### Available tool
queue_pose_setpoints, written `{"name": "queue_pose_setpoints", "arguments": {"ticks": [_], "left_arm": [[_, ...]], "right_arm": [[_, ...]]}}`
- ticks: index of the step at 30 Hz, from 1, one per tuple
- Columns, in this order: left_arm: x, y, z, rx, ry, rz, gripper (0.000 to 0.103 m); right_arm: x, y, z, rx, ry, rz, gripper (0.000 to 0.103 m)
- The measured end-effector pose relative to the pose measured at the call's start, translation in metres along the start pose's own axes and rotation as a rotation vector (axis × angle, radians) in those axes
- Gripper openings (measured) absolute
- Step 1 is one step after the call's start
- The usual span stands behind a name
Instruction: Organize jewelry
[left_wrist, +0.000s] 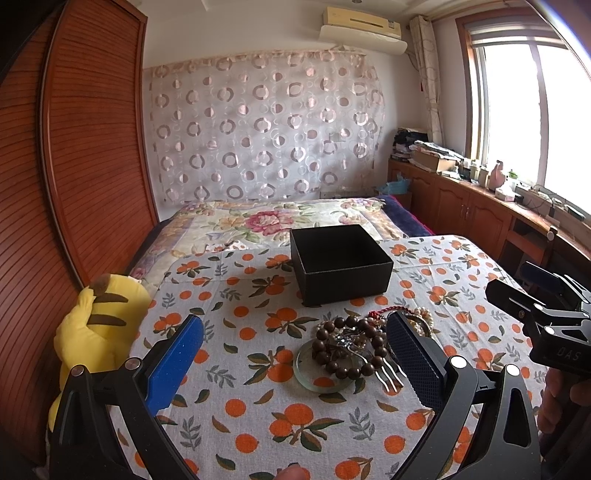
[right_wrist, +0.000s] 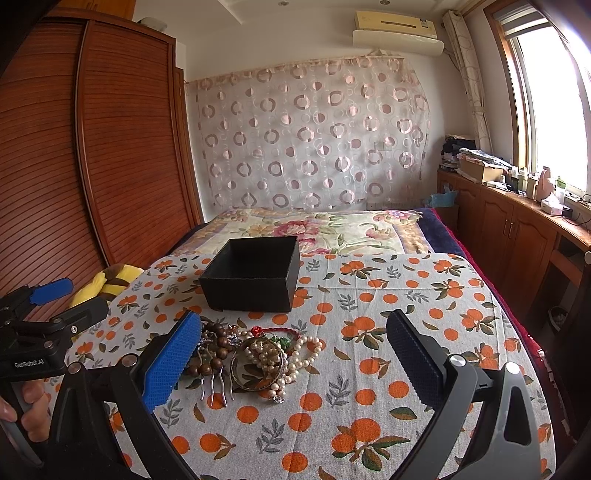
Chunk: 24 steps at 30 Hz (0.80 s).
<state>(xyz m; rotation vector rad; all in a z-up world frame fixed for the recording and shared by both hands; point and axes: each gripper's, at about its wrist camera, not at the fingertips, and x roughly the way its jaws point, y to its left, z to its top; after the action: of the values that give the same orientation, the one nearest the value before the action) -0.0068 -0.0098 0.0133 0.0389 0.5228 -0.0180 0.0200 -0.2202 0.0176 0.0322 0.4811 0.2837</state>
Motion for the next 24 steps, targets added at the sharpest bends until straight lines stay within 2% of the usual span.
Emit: {"name": "queue_pose_setpoints", "arguments": {"ticks": [14, 24], "left_arm": [[-0.003, -0.005, 0.004, -0.001, 0.011, -0.008, 0.096], [0.023, 0.005, -0.009, -0.006, 0.097, -0.05, 0.096]], "right_arm": [[0.002, -0.001, -0.001, 0.001, 0.0, 0.0, 0.101], [0.006, -0.002, -0.001, -0.004, 0.028, 0.009, 0.101]]}}
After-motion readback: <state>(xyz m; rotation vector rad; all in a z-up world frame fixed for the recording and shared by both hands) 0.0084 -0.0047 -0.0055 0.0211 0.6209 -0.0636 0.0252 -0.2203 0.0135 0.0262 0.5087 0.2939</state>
